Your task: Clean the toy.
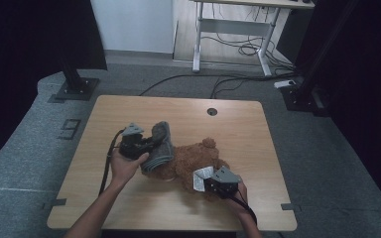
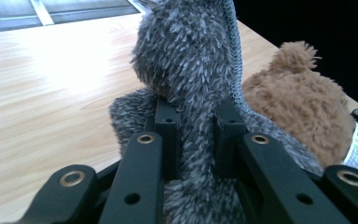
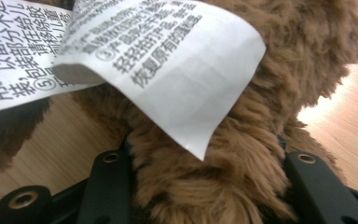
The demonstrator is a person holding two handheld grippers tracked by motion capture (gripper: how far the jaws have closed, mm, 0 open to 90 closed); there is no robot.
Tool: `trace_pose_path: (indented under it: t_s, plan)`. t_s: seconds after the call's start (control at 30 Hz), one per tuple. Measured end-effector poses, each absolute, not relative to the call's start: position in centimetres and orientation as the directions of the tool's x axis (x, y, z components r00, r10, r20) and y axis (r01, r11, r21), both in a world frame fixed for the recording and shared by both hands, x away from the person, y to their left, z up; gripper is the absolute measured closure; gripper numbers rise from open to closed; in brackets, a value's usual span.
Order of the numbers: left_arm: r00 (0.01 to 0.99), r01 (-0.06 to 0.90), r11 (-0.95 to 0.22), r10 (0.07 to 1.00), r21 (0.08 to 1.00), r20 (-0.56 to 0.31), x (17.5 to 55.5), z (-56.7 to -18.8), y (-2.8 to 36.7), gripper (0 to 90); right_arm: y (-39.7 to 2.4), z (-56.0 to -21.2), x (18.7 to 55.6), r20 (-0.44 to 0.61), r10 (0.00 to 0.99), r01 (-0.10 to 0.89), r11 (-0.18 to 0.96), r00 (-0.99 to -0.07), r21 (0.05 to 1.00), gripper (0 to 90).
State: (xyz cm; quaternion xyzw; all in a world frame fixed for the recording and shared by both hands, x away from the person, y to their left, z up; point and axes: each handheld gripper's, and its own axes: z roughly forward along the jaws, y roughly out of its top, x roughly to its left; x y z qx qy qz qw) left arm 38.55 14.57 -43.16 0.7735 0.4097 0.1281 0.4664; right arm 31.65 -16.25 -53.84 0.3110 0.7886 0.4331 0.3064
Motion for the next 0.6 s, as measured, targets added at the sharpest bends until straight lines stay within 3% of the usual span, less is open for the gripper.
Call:
trace_pose_path:
  t_s: [0.27, 0.6]
  plan:
    - [0.655, 0.539, -0.279, 0.732, 0.794, -0.187, 38.8, -45.8, 12.7, 76.0, -16.5, -53.8, 31.6, -0.203, 0.748, 0.220, 0.425, -0.632, 0.878, 50.1]
    - [0.658, 0.534, -0.237, 0.719, 0.812, -0.223, 37.2, -47.0, 14.4, 76.4, -18.8, -52.3, 31.2, -0.045, 0.713, 0.255, 0.309, -0.700, 0.916, 25.5]
